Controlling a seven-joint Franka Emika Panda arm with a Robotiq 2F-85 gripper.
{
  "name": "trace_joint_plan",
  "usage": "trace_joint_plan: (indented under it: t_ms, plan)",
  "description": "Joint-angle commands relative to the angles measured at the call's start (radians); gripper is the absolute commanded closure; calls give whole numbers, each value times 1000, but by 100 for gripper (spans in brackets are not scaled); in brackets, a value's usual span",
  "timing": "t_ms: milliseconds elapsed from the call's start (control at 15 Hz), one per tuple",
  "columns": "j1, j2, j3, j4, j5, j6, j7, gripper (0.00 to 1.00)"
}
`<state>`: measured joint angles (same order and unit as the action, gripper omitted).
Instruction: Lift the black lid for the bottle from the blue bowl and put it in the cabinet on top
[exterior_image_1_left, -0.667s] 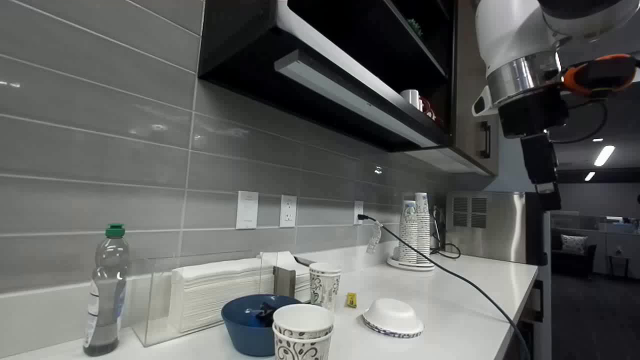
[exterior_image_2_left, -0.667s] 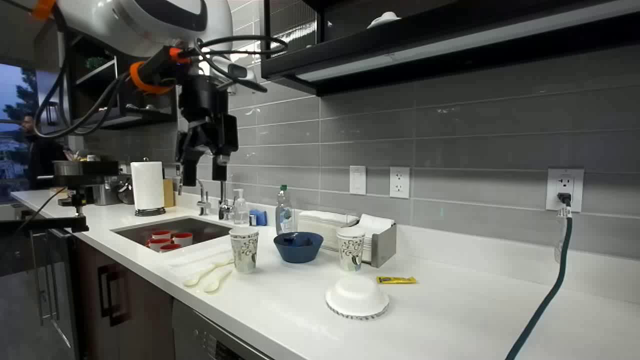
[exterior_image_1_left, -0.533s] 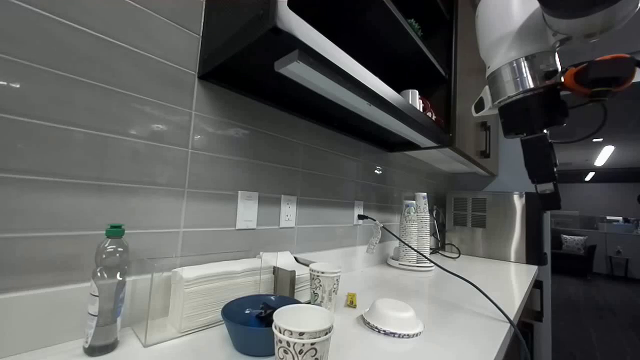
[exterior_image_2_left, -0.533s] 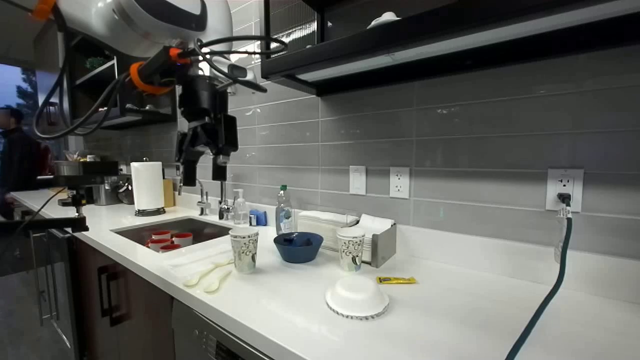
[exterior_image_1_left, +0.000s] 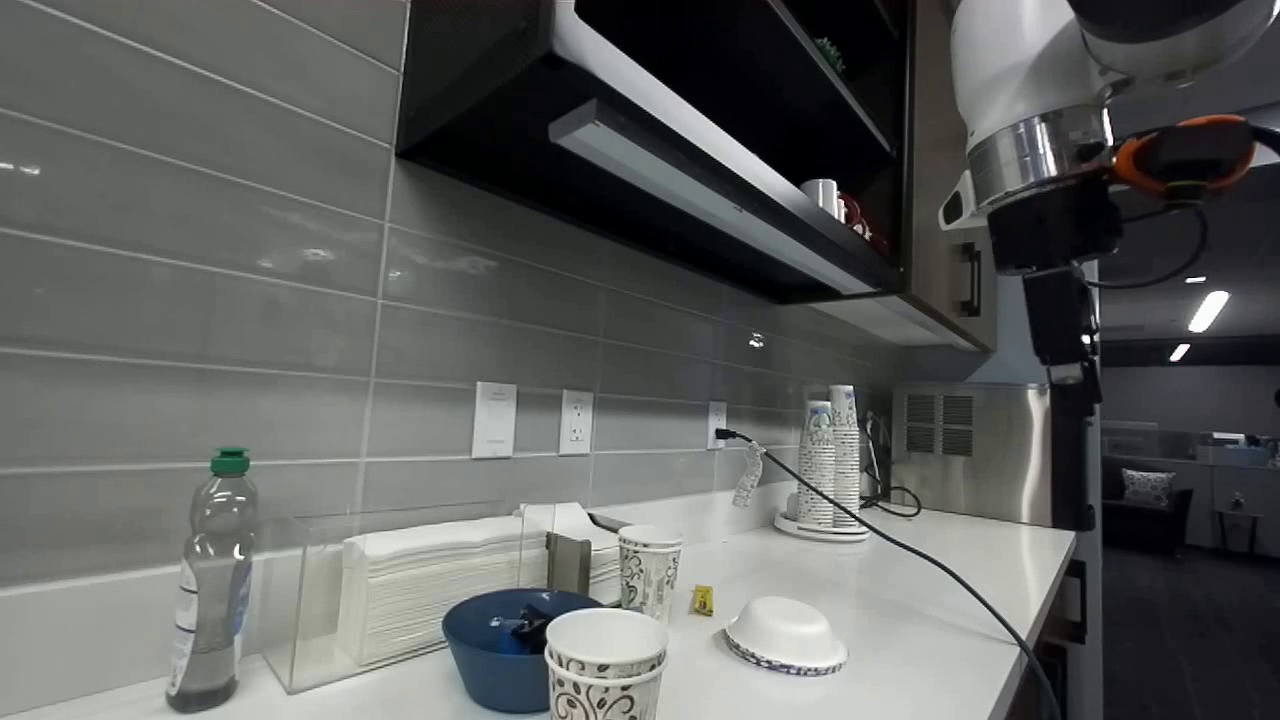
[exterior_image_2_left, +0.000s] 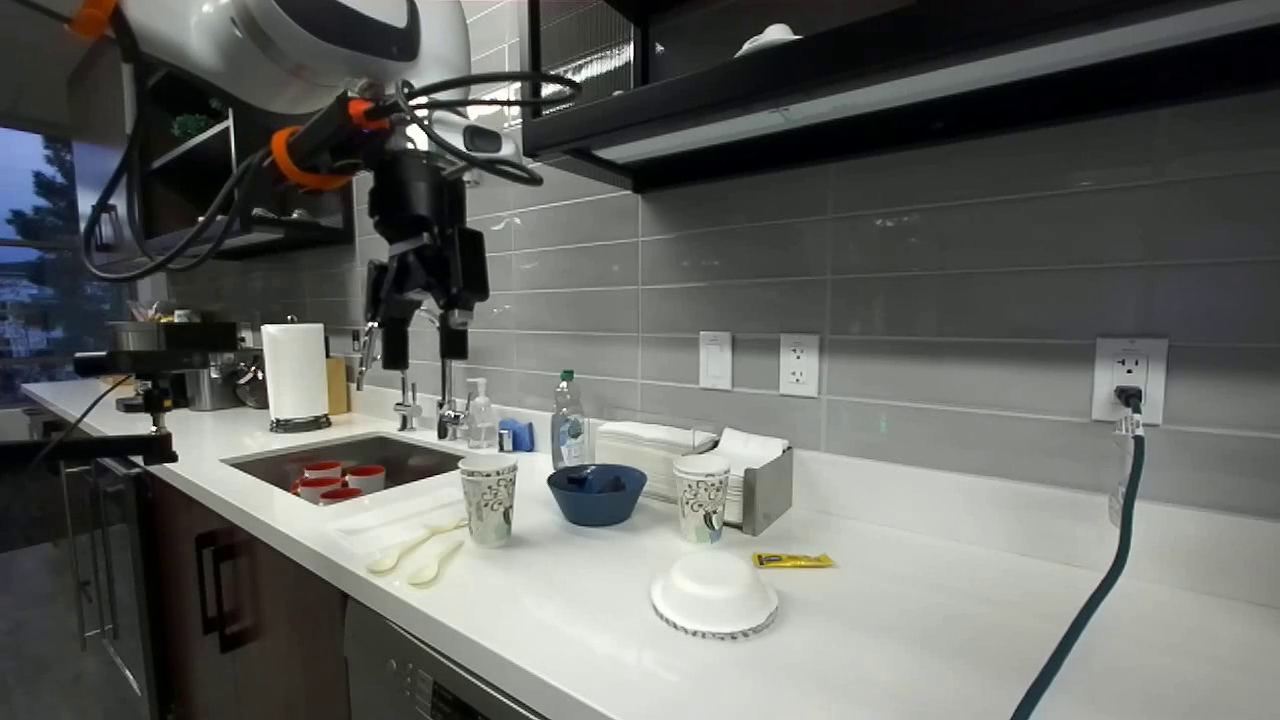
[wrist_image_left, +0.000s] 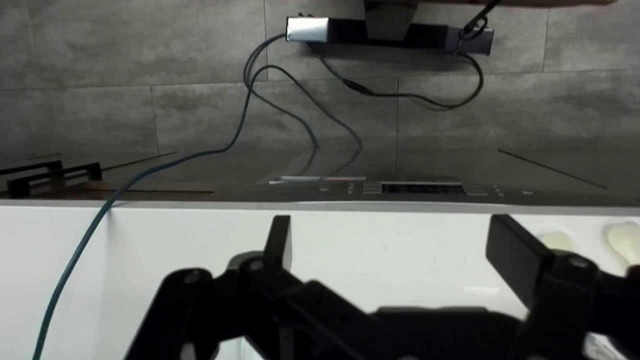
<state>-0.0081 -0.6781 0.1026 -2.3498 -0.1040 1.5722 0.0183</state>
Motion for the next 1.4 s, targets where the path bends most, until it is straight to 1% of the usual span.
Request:
trace_joint_plan:
  t_ms: [0, 133, 267, 467, 533, 600, 800, 1067, 1200, 1333]
  plan:
    - [-7, 131, -16, 89, -22, 143, 54, 0]
    - [-9, 217, -11, 143, -16, 247, 86, 0]
    - [5, 316, 4, 216, -3, 298, 106, 0]
    - [44, 457, 48, 303, -6, 310, 123, 0]
    - [62, 502, 54, 336, 2, 279, 93, 0]
    - [51, 404, 28, 246, -4, 314, 94, 0]
    - [77, 494, 45, 300, -3, 312, 96, 0]
    - [76, 501, 41, 318, -2, 301, 95, 0]
    - [84, 519, 39, 281, 45, 385, 99, 0]
    - [94, 535, 44, 232, 74, 498, 105, 0]
